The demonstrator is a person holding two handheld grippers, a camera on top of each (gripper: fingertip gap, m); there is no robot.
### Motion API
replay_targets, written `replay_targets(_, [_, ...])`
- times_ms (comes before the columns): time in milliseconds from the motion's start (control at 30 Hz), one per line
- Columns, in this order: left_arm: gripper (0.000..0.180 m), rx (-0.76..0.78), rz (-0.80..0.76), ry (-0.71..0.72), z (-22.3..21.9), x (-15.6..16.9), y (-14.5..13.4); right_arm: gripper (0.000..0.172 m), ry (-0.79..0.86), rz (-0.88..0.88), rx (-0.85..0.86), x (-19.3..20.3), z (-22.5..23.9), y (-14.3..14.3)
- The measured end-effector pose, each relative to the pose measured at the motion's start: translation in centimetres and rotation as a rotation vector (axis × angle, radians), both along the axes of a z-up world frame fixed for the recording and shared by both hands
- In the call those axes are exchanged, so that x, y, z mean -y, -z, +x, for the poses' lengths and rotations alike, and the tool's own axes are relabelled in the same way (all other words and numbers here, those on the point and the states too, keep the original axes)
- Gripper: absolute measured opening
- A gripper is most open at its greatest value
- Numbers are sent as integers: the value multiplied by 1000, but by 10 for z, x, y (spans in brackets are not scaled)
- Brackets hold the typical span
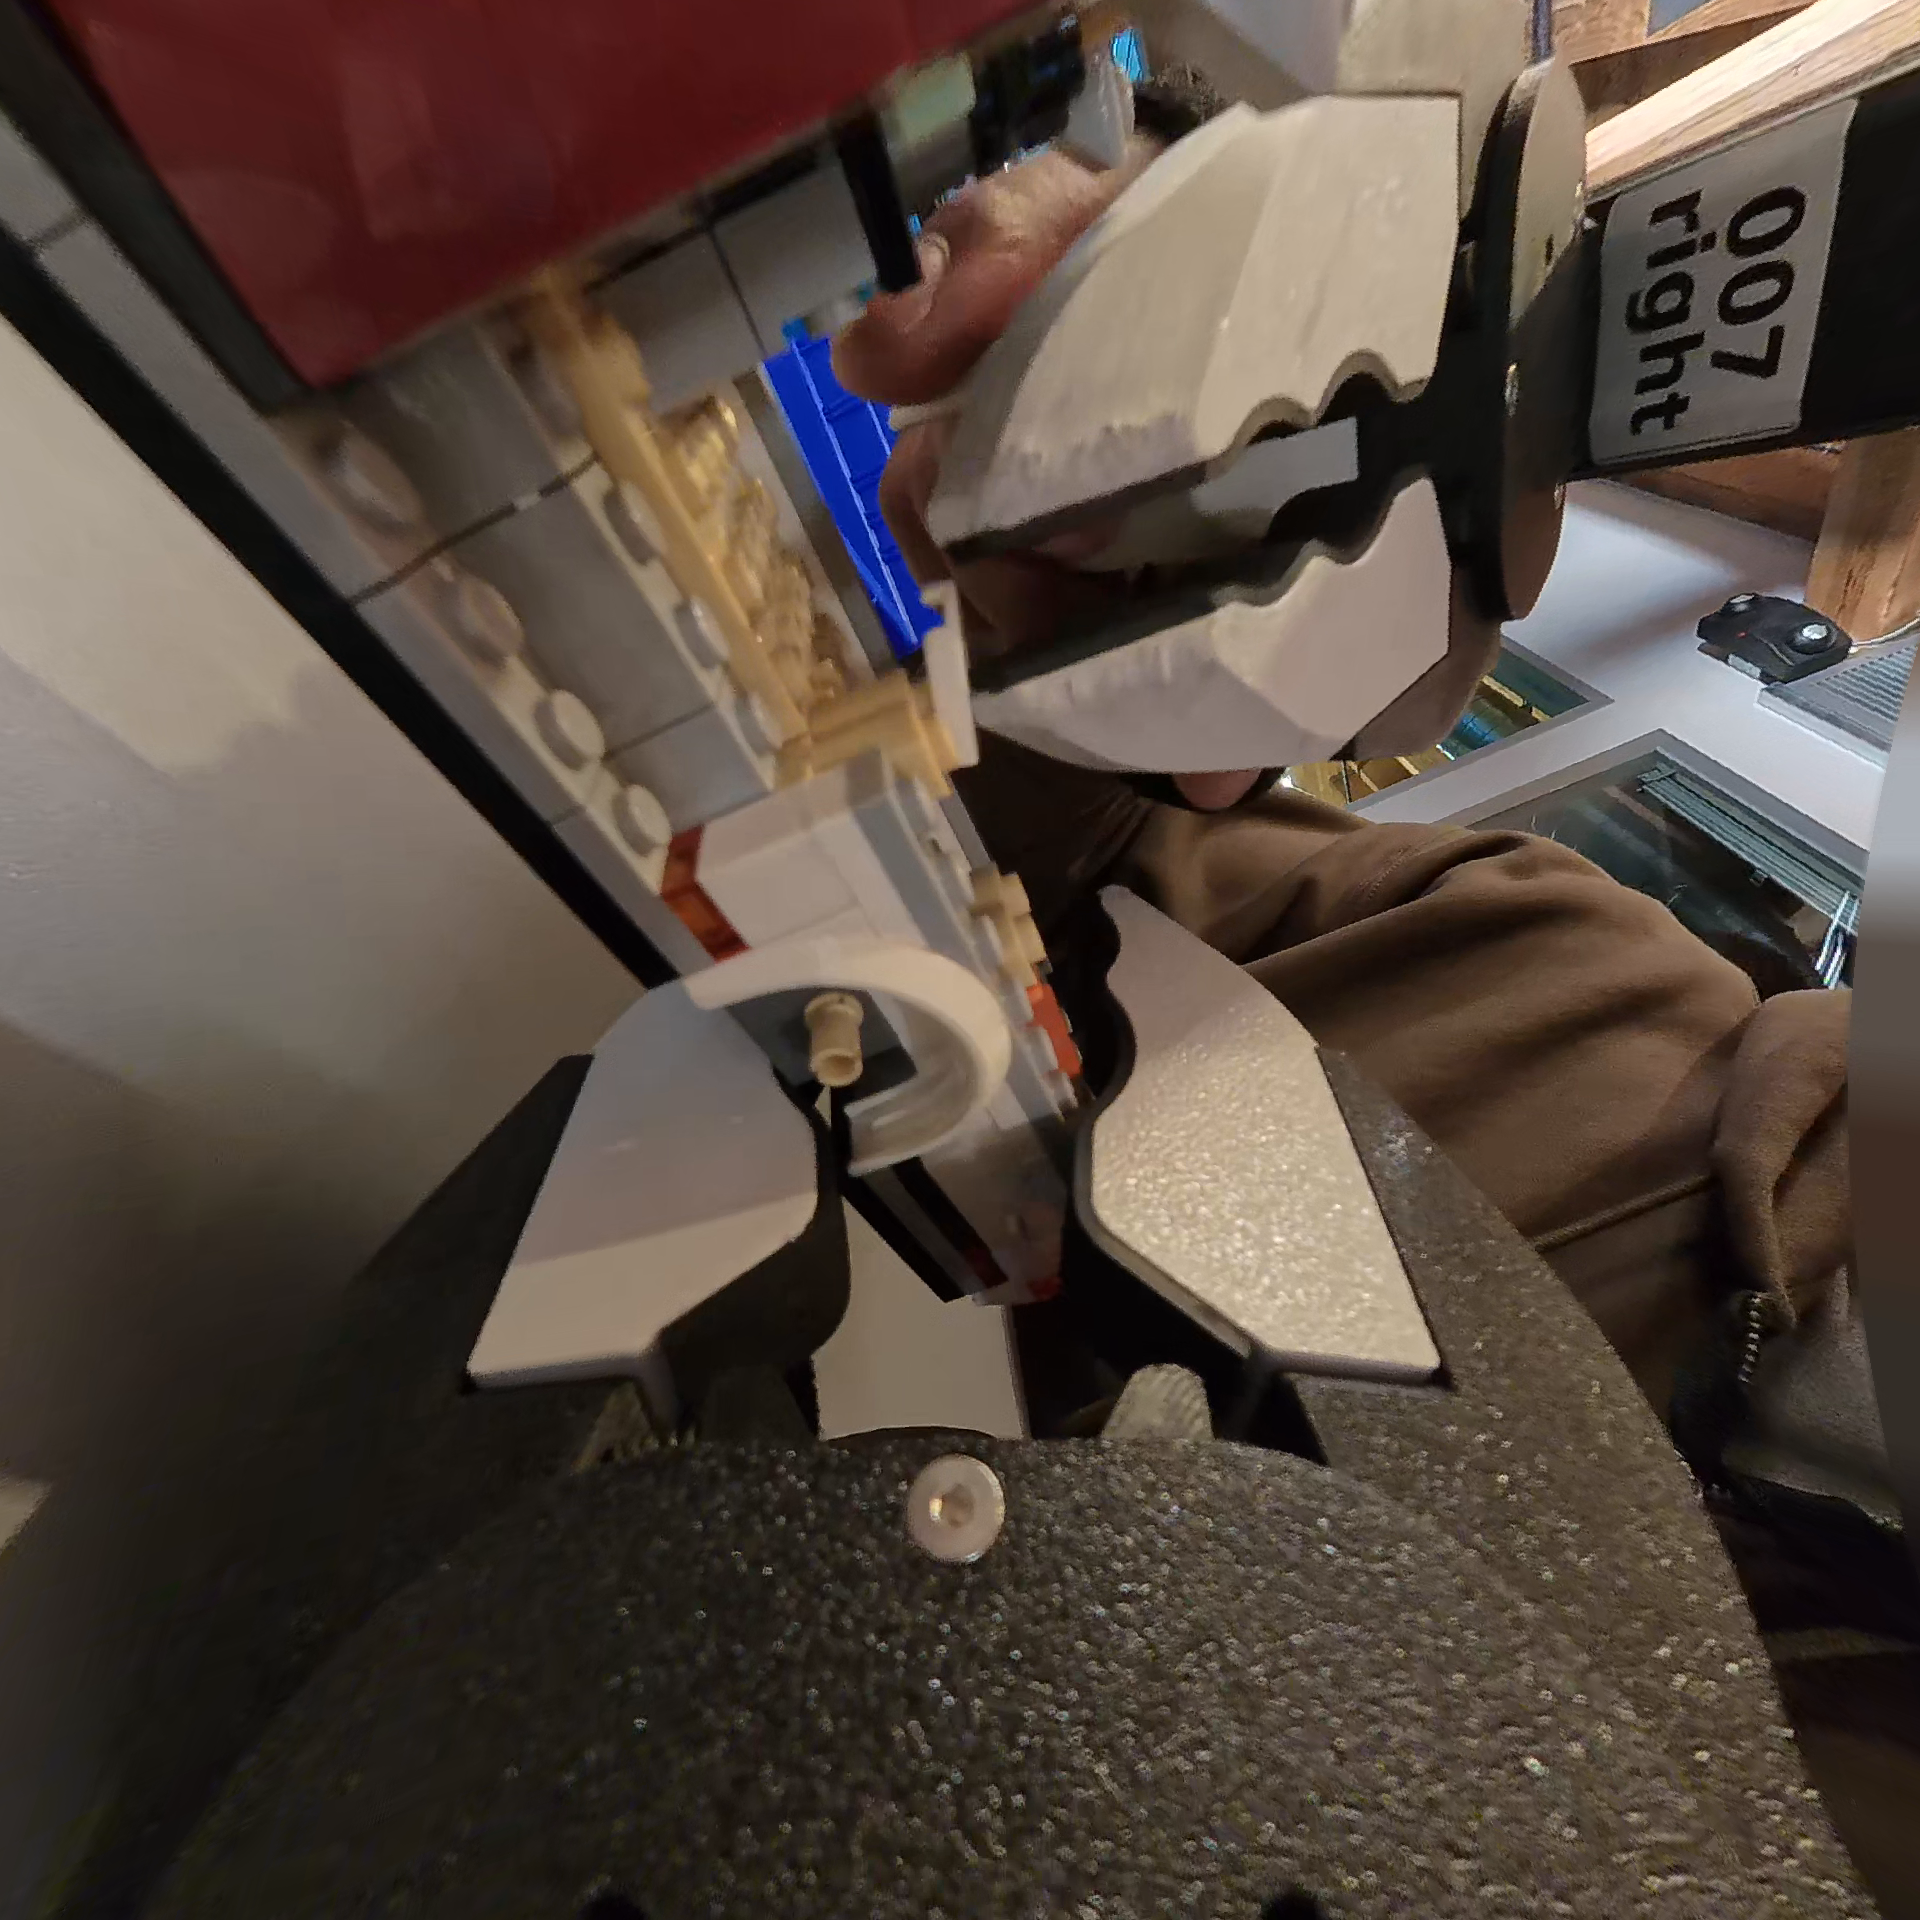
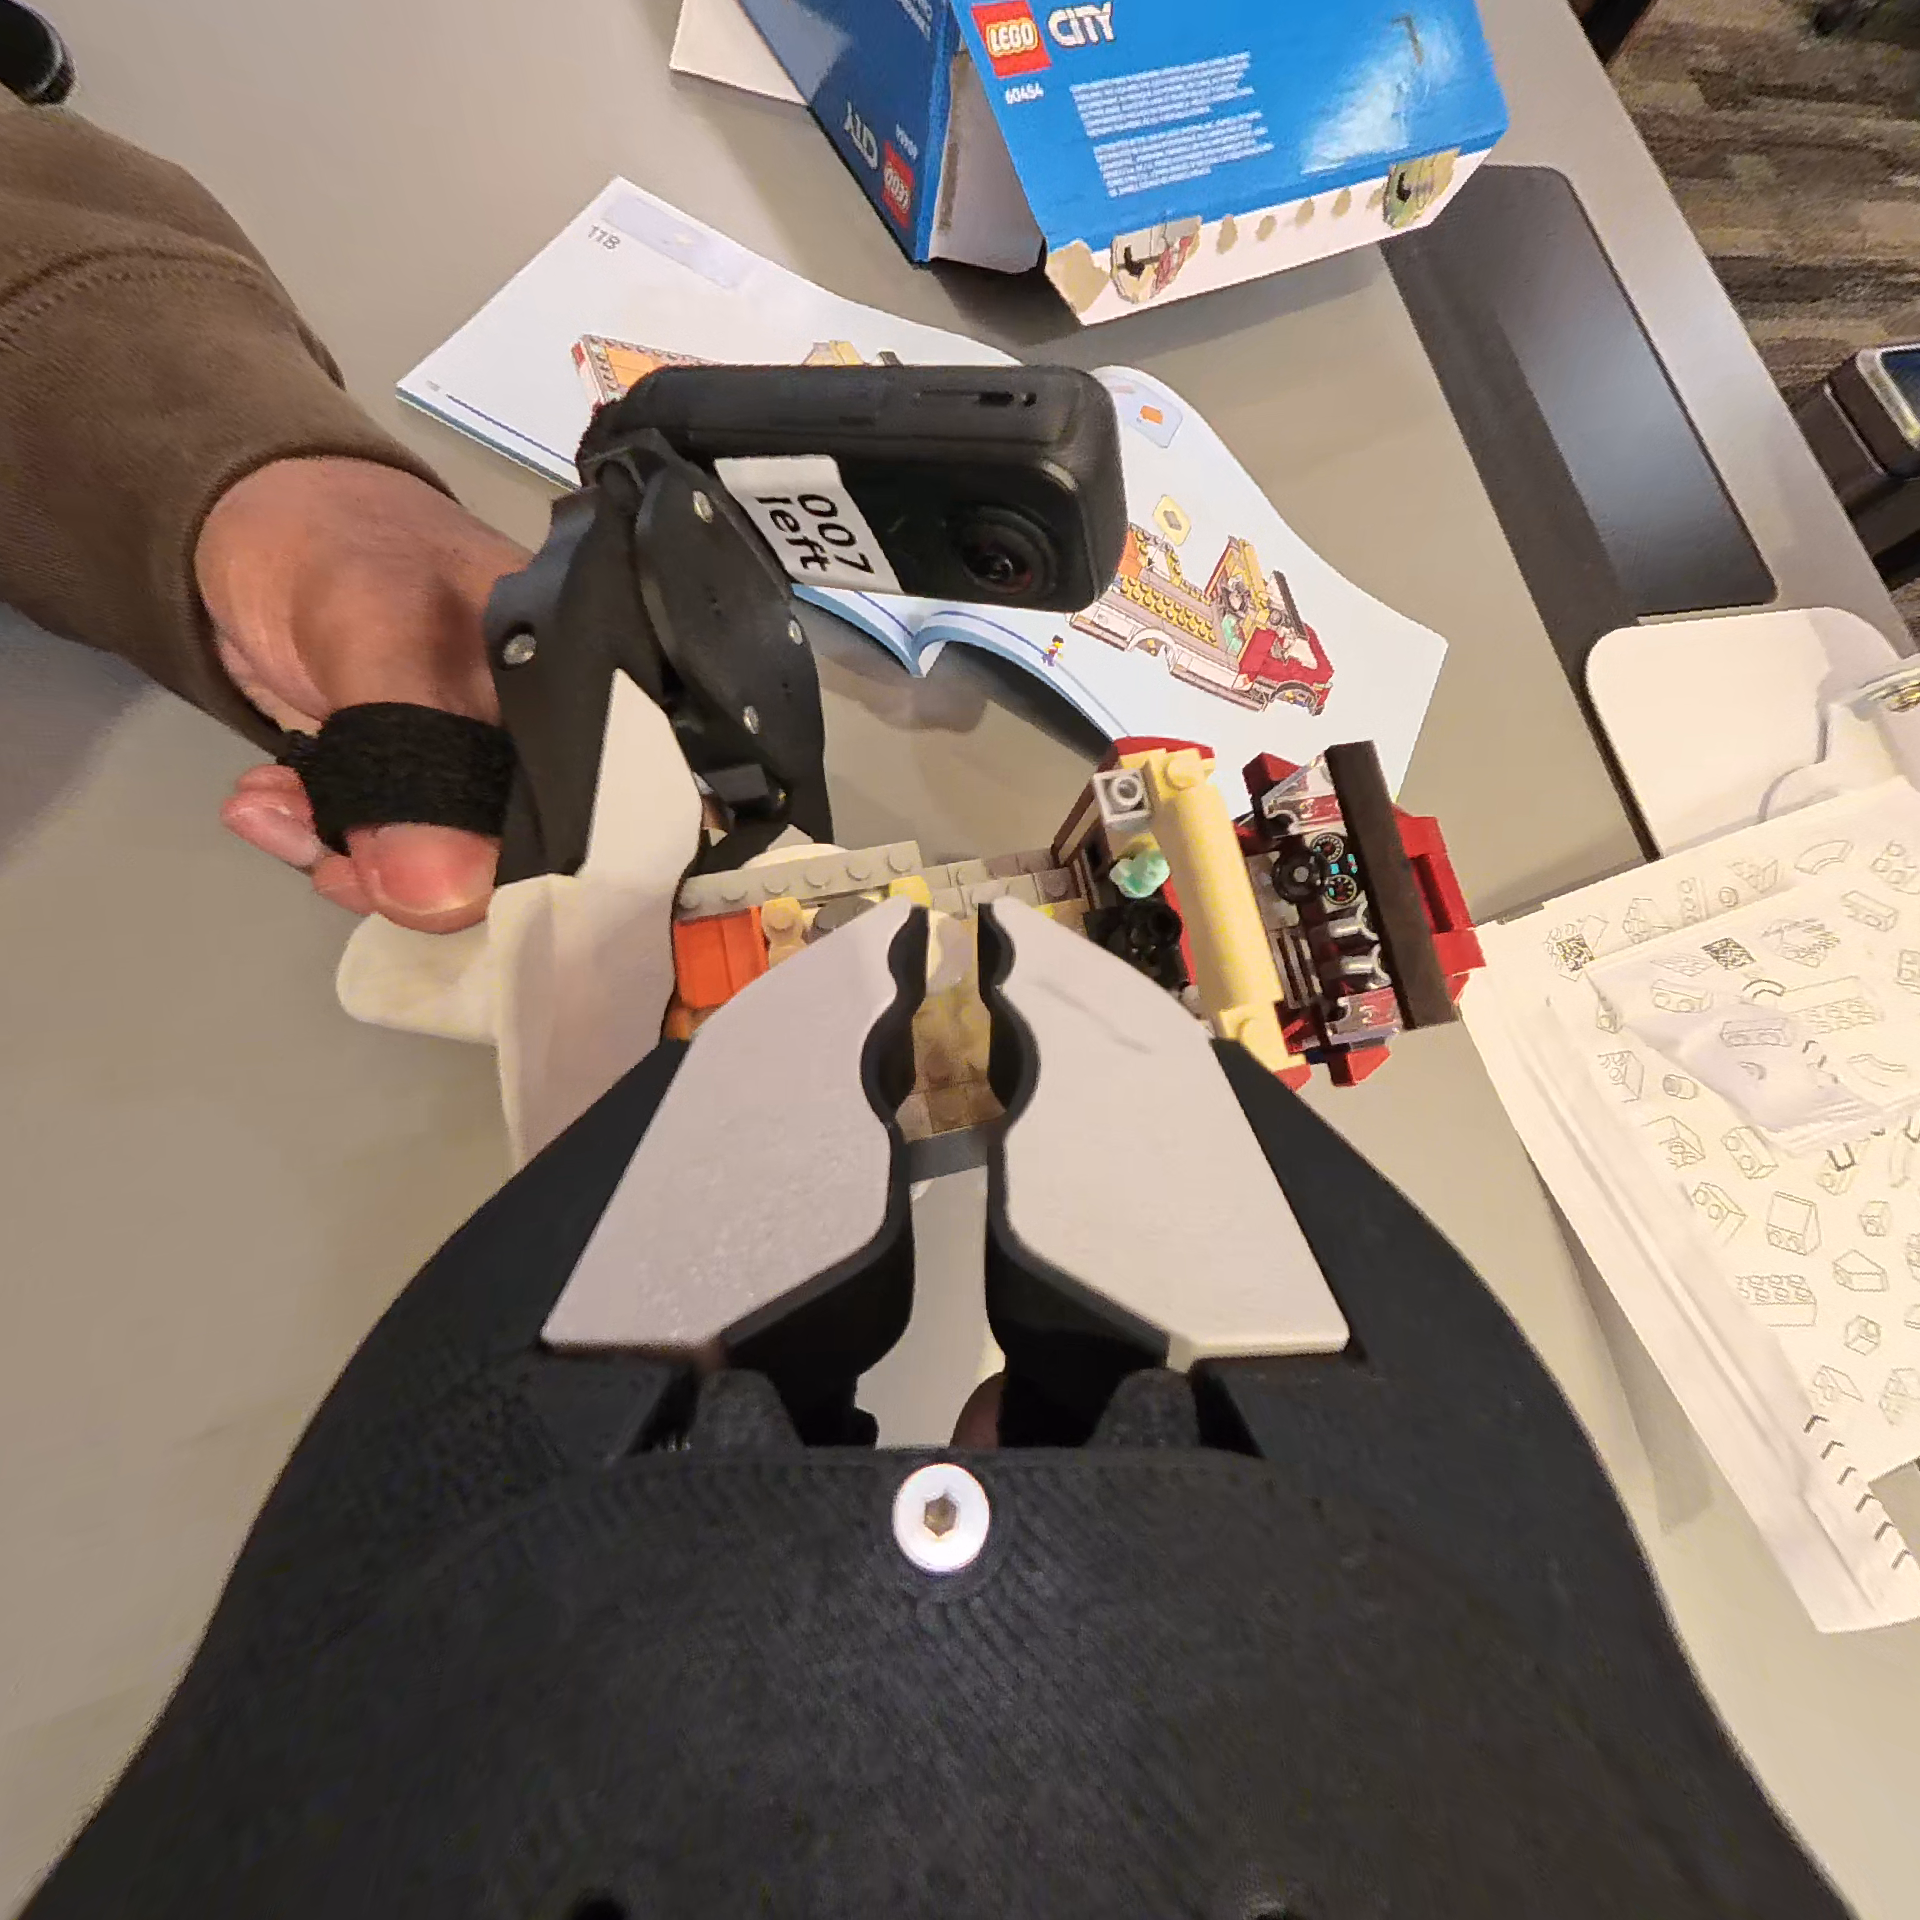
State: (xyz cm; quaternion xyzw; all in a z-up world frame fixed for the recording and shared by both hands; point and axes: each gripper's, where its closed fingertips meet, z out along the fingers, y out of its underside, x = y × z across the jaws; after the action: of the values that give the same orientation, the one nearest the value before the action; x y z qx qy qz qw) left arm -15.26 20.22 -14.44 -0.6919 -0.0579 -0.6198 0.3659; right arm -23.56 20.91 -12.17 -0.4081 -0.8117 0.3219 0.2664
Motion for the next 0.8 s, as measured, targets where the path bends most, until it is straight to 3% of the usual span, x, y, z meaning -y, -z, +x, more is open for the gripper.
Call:
replay_targets(433, [47,6,-3,4,0,0,0,8,-43,51,16,-11,9,0])
replay_targets(633, [47,-2,-2,14,2,1,0,19,-254,119,-58,-6,21,0])
replay_targets(800, [47,-7,-7,34,6,3,1,23,-326,120,-61,1,26,0])
